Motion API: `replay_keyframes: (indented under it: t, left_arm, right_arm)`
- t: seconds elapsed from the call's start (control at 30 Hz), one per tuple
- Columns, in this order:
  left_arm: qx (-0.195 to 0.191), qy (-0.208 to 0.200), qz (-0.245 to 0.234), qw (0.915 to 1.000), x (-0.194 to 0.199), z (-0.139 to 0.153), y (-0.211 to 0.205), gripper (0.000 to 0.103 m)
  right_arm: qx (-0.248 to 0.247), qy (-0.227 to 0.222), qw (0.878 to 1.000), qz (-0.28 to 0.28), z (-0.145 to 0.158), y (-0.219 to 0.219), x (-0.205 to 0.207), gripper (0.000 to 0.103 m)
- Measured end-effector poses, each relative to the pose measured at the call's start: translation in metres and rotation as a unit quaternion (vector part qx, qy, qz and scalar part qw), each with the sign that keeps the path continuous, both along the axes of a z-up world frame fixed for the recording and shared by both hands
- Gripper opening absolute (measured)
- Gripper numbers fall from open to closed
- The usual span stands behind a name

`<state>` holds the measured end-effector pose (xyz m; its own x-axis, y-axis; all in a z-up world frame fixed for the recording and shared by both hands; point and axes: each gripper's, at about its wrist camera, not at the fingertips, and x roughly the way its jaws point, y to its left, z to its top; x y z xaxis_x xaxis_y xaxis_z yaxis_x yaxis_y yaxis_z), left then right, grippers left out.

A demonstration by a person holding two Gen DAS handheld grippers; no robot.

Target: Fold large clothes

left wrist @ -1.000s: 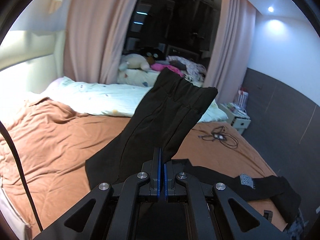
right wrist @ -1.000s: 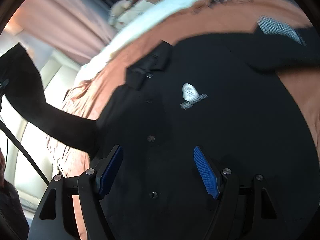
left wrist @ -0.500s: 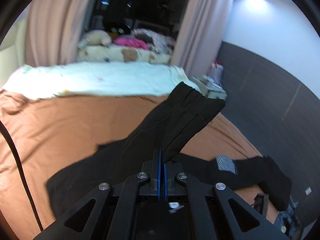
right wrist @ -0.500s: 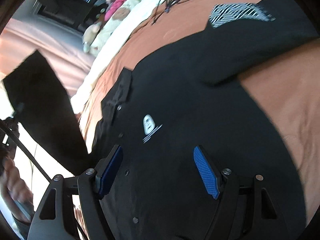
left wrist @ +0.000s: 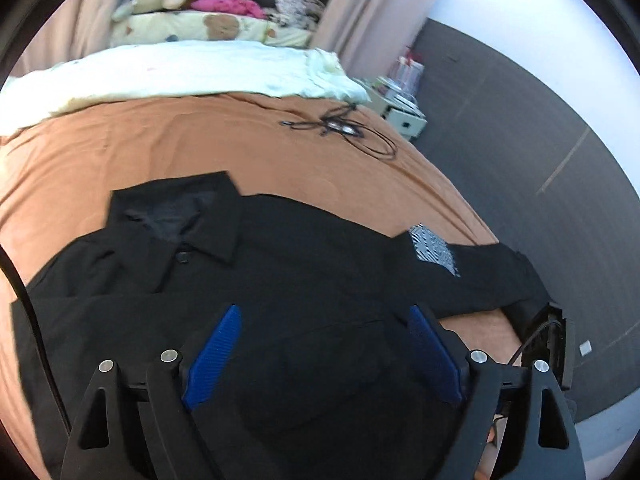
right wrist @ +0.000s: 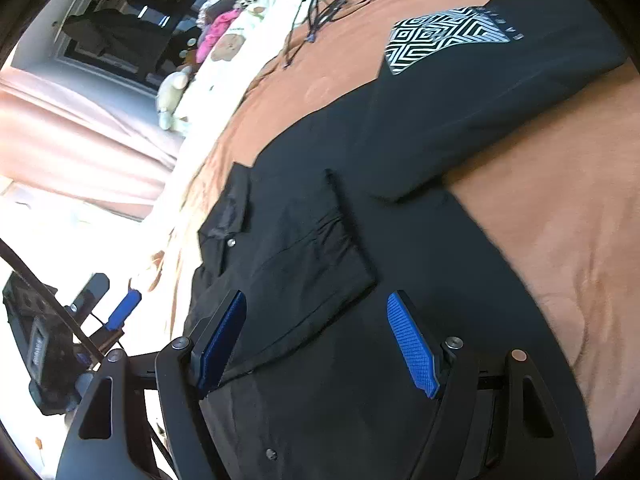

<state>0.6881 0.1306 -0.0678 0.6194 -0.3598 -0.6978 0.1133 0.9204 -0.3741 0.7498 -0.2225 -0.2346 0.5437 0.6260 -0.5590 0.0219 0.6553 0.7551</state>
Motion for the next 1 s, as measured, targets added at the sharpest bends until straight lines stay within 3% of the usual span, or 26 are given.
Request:
replay_keyframes:
  t: [0.23, 0.3, 0.37, 0.53, 0.77, 0.83, 0.9, 1.0]
  left_arm:
    - [0.057, 0.019, 0.087, 0.9943, -0.043, -0.008, 0.07, 0.087]
    - [0.065, 0.028, 0.108, 0.9916, -0.057, -0.017, 0.093, 0.087]
    - [0.078, 0.039, 0.128, 0.9879, -0.072, -0.024, 0.114, 0.087]
    - [0.104, 0.059, 0.167, 0.9787, -0.104, -0.043, 0.159, 0.085]
    - [0.098, 0.099, 0.194, 0.971, -0.121, -0.085, 0.194, 0.067]
    - [0.102, 0.11, 0.194, 0.9694, -0.12, -0.098, 0.196, 0.065]
    - [0.108, 0.124, 0.194, 0.967, -0.119, -0.11, 0.198, 0.053]
    - [0.112, 0.144, 0.199, 0.9629, -0.117, -0.125, 0.2, 0.049]
  right_arm:
    - [0.015, 0.005, 1.0, 0.01, -0.025, -0.01, 0.011, 0.072]
    - [0.014, 0.005, 1.0, -0.001, -0.029, -0.013, 0.008, 0.056]
    - [0.013, 0.009, 1.0, 0.003, -0.035, -0.013, 0.009, 0.048]
    - [-0.001, -0.002, 1.0, 0.013, -0.038, -0.012, 0.009, 0.047]
    - [0.027, 0.015, 0.999, -0.007, -0.054, -0.012, 0.015, 0.04]
    - [0.023, 0.013, 1.0, -0.01, -0.056, -0.01, 0.02, 0.033]
    - [0.024, 0.013, 0.999, -0.016, -0.062, -0.01, 0.024, 0.015]
    - [0.043, 0.015, 0.999, -0.023, -0.07, -0.013, 0.024, 0.004]
